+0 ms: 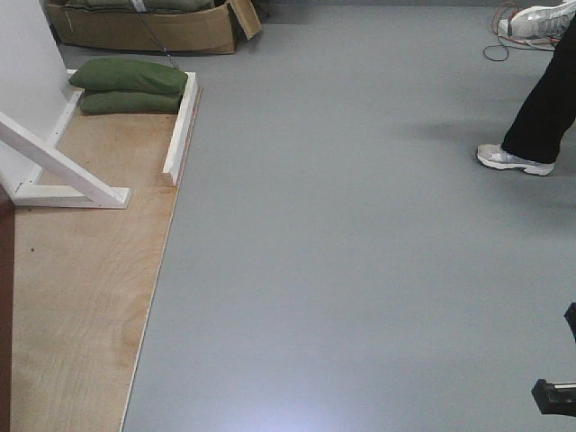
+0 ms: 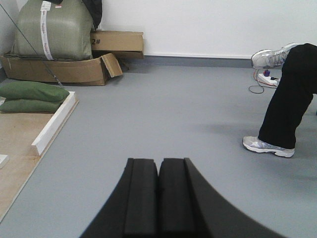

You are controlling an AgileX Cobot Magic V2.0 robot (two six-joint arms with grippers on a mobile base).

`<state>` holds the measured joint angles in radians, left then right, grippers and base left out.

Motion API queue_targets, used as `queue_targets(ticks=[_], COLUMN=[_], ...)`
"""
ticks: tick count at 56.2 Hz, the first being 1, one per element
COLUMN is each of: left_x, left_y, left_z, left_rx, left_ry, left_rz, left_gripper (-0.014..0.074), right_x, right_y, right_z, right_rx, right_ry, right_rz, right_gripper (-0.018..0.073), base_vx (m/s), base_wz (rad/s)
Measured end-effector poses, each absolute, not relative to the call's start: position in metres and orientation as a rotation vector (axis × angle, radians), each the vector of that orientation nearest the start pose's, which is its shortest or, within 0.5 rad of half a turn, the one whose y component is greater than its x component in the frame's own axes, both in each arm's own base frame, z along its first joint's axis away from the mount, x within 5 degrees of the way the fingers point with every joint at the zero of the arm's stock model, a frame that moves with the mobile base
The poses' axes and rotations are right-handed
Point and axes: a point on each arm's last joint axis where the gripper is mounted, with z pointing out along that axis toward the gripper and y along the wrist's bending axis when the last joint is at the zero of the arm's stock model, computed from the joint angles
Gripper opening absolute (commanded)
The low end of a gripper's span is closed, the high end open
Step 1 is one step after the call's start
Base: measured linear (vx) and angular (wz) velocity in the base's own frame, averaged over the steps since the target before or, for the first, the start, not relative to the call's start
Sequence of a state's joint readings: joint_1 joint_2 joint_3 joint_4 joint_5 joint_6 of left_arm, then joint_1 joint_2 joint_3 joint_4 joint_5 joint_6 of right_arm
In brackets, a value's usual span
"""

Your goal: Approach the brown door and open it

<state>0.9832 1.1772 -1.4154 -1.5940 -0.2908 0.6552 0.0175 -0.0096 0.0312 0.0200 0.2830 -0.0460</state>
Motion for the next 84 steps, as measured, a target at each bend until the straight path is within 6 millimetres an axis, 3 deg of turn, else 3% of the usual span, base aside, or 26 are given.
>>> queue_targets(ticks=[9, 25, 39, 46, 62, 74, 84], left_x=[0.097, 0.114, 0.093, 0.093, 0.120, 0.136, 0.141], left_y=[0.233, 0.288, 0.308, 0.322, 0.369, 0.383, 0.383], left_z=[0.521, 0.481, 0.472, 0.471, 0.490, 0.496, 0.495], left_rx=[-1.197, -1.232, -1.330, -1.344, -1.178, -1.080, -1.069], left_ry=[0.486, 0.671, 0.555, 0.538, 0.717, 0.830, 0.856], left_rz=[0.225, -0.017, 0.090, 0.118, 0.133, 0.109, 0.120], left_gripper=[-0.0003, -0.0003, -0.0003, -0.0003, -0.0003, -0.0003, -0.0003], right_x=[0.055, 0.055, 0.055, 0.055, 0.055, 0.055, 0.055], right_y=[0.001, 0.001, 0.001, 0.001, 0.001, 0.001, 0.001], right_z=[0.178, 0.178, 0.178, 0.178, 0.178, 0.178, 0.178], right_rx=[-0.044, -0.044, -0.044, -0.044, -0.044, -0.044, -0.044], right_ry=[1.788, 1.788, 1.788, 1.788, 1.788, 1.788, 1.788], right_rz=[-0.002, -0.002, -0.002, -0.002, -0.002, -0.002, -0.002], right_gripper=[0.0000, 0.0000, 0.0000, 0.0000, 0.0000, 0.0000, 0.0000], base_vx=[0.00, 0.00, 0.00, 0.00, 0.00, 0.00, 0.00], base_wz=[0.00, 0.00, 0.00, 0.00, 0.00, 0.00, 0.00])
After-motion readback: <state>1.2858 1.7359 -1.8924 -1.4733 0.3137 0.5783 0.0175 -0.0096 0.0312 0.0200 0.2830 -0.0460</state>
